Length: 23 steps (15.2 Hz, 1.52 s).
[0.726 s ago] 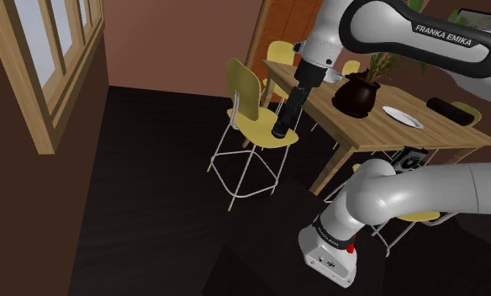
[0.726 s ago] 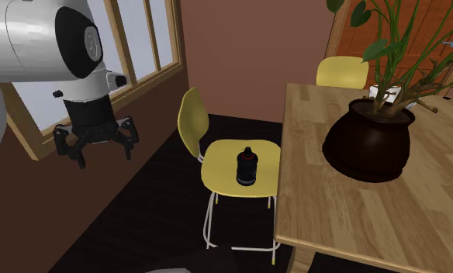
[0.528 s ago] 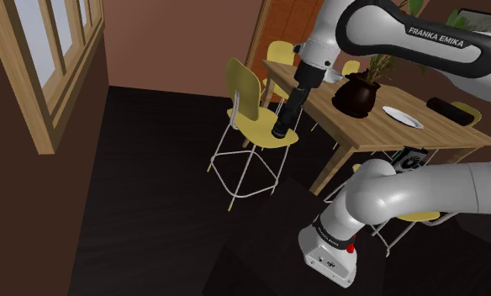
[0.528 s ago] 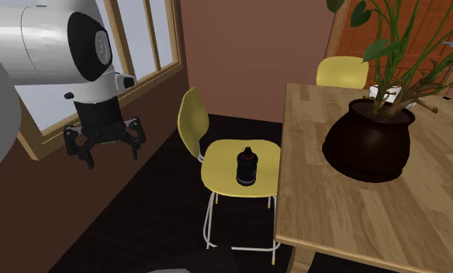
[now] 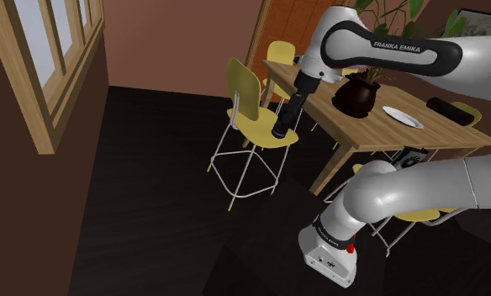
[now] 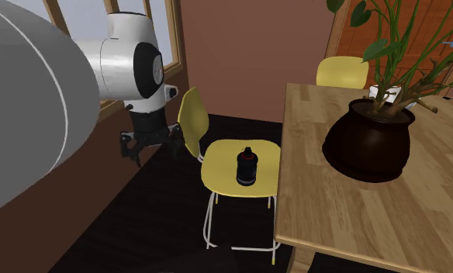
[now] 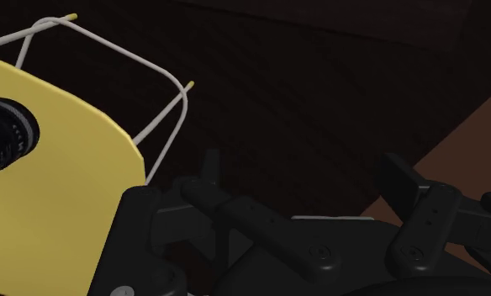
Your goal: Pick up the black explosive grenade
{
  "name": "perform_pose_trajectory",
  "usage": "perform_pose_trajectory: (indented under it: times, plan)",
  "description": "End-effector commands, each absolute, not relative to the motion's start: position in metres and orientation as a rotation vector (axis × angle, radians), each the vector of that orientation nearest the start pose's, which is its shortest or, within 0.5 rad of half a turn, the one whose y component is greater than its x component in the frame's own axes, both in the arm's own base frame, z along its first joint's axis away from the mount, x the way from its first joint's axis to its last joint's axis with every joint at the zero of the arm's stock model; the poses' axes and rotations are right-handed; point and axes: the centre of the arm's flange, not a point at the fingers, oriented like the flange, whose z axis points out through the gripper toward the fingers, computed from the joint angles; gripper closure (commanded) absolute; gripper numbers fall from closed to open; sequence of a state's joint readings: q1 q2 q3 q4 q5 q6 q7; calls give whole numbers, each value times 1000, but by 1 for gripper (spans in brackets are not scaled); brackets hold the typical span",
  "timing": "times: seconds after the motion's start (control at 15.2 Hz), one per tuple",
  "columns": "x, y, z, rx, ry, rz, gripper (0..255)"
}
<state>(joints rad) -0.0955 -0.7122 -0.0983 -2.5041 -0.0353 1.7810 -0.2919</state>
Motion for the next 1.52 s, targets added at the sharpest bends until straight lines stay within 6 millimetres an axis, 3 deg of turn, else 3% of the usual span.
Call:
perform_pose_trajectory:
  times: [0.0,1.45]
  plan:
    - [336,-92,503,-3112,-198,3,0]
    - [401,-342,403,-3199,-141,-57,0]
